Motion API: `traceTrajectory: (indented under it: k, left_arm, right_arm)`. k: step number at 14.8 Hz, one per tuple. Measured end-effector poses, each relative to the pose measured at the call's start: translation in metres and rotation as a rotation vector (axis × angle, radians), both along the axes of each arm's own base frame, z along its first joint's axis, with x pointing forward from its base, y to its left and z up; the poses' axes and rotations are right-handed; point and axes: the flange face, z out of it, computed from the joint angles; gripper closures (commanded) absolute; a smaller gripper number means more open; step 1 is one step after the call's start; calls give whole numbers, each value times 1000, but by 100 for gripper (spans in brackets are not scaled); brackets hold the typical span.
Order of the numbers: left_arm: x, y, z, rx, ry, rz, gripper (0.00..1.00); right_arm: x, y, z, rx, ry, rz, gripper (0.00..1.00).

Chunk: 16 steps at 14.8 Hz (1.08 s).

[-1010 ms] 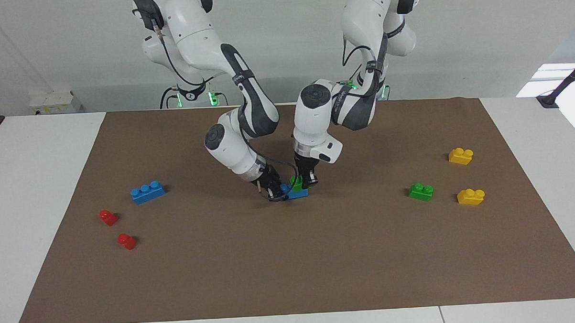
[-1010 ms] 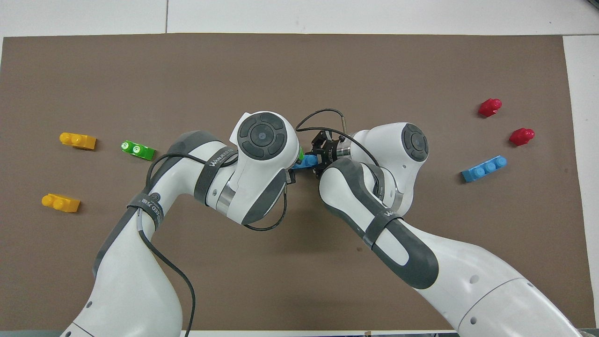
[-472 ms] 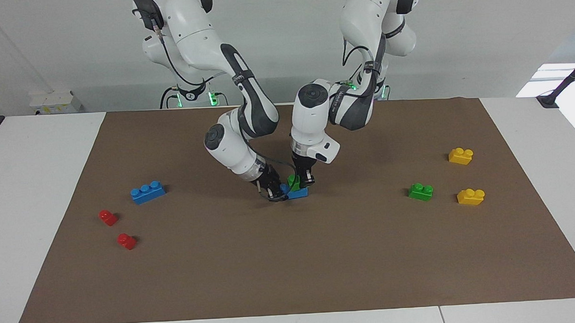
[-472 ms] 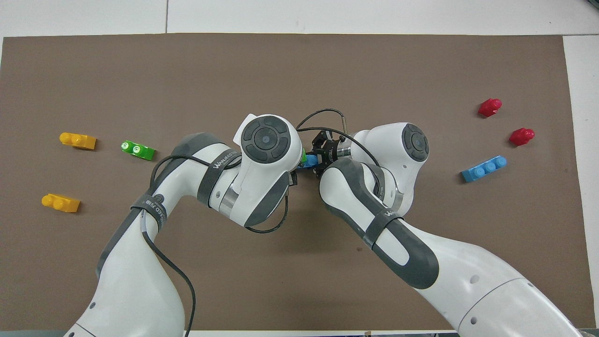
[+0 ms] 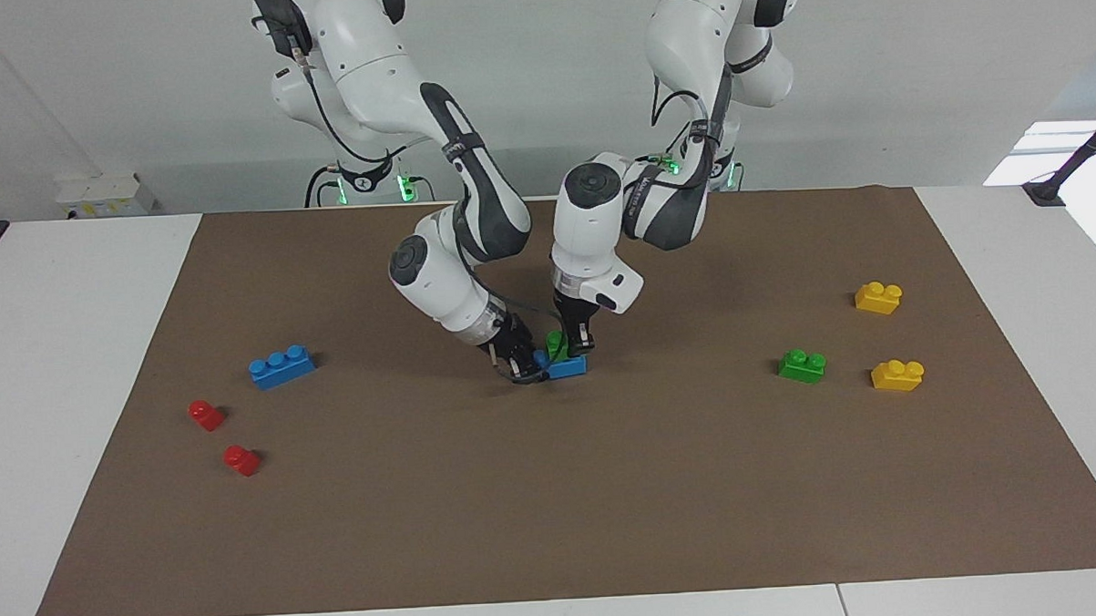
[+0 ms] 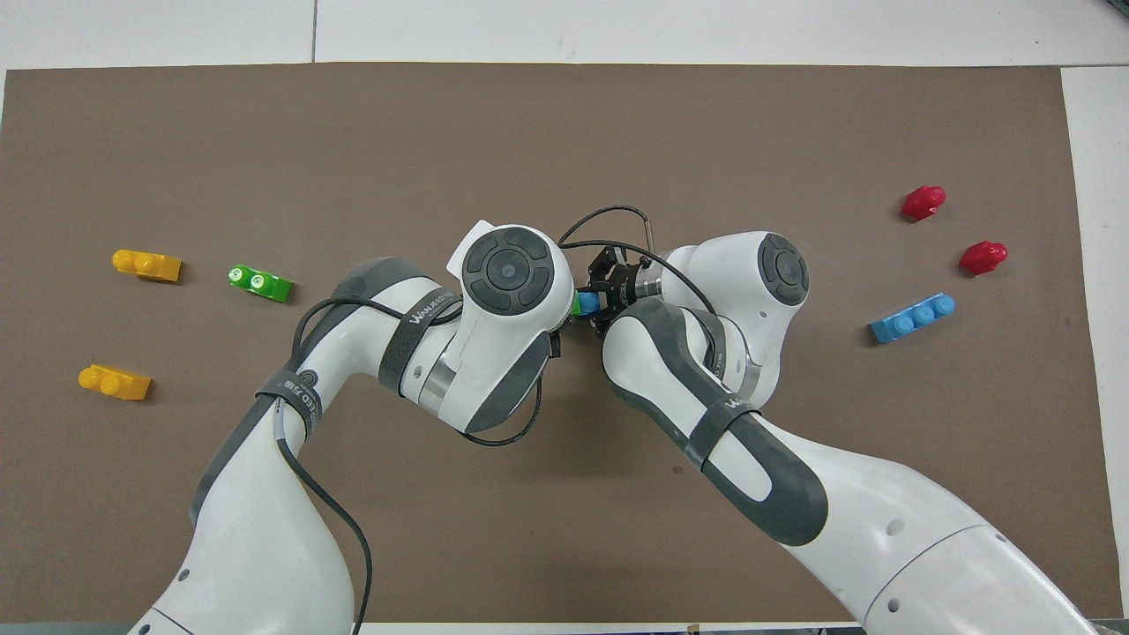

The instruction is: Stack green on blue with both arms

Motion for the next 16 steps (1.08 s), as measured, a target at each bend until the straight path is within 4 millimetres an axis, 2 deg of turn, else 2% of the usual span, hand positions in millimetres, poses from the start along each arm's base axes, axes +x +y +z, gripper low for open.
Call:
traceTrajectory:
  k: [4,5,6,7,9,10,11,12,14,16]
  left_arm:
    - [-4,4,-11,-27,-29,3,100]
    - [-5,5,-11,-31,-33,4,61]
    - [-5,5,-11,-32,-34,4,1]
    - [-5,7,-12,-29,-30,5,0]
    - [-2,14,-17,-11,-13,16,0]
    - [0,19,-15,0,0,24,0]
    - [4,25,-8,3,4,35,0]
    - [8,32,9,0,1,48,0]
    - [15,58,56,-6,-1,81,0]
    - [16,97,103,0,7,81,0]
  right_arm:
    - [0,0,0,0,0,-1,100]
    - [0,0,0,0,0,-1,100]
    - [0,0,0,0,0,-1,100]
    - [0,0,0,0,0,-1,98]
    - [0,-1,0,-1,0,-1,16]
    - [0,-1,0,-1,0,-2,0]
    - [0,-2,-1,-2,1,-4,0]
    - [0,-3,-1,-3,2,-5,0]
    - [1,-5,-1,-4,2,-8,0]
    - [4,-11,1,-2,1,-16,0]
